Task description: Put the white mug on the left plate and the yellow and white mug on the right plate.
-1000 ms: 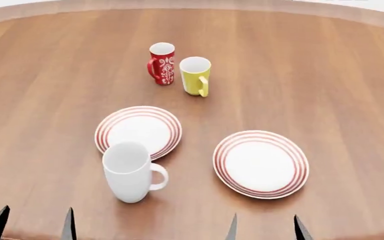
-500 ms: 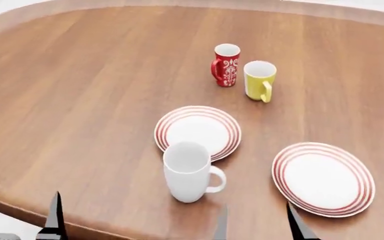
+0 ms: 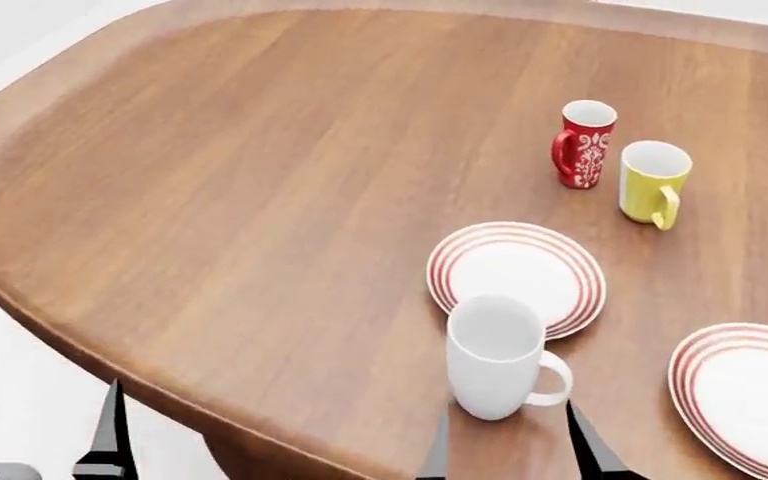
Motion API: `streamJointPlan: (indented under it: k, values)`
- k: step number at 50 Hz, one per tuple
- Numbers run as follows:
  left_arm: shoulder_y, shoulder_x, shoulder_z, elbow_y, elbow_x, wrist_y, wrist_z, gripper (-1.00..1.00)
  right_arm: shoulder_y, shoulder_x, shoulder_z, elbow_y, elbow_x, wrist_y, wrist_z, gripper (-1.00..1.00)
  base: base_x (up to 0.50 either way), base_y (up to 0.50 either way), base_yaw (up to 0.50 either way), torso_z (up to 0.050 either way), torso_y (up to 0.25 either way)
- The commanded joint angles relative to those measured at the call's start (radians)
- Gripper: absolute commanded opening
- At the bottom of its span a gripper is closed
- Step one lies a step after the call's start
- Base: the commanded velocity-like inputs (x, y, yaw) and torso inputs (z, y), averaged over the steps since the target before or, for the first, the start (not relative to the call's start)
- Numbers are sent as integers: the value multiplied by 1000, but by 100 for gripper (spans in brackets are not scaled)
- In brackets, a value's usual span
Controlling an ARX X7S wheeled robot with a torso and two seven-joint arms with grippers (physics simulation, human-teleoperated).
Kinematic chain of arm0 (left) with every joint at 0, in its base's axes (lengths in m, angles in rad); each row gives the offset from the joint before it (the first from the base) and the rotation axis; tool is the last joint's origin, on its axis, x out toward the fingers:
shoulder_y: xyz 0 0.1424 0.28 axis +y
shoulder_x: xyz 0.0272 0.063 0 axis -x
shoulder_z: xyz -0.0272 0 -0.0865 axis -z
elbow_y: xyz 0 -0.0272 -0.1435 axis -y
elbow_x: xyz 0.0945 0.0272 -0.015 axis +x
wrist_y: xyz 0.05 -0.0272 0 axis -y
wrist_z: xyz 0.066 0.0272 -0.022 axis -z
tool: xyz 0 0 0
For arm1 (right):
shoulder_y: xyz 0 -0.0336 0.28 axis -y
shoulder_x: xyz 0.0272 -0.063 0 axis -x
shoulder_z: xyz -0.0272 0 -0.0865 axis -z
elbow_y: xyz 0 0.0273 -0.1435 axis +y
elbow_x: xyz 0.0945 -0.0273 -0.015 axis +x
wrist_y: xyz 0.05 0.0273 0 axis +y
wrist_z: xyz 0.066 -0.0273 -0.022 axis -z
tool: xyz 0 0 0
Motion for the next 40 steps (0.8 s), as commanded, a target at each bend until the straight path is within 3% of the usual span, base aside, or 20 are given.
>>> streamJointPlan:
  k: [1, 7, 36, 40]
  values:
    - [13, -10, 23, 5, -8, 10, -6, 100, -4, 8, 6, -9, 29, -22, 5, 100, 0, 0, 0, 0, 0]
    - [14, -17, 30, 2, -14, 16, -6, 100, -19, 6, 34, -35, 115, -35, -20, 100, 107, -316, 0, 0, 0]
    - [-14, -47, -5, 31, -76, -19, -37, 100, -42, 31, 56, -92, 149, -68, 21, 100, 161, -473, 0, 0, 0]
    - [-34, -53, -35, 44, -108, -52, -52, 100, -52, 39, 72, -110, 153, -53, 39, 100, 0, 0, 0, 0, 0]
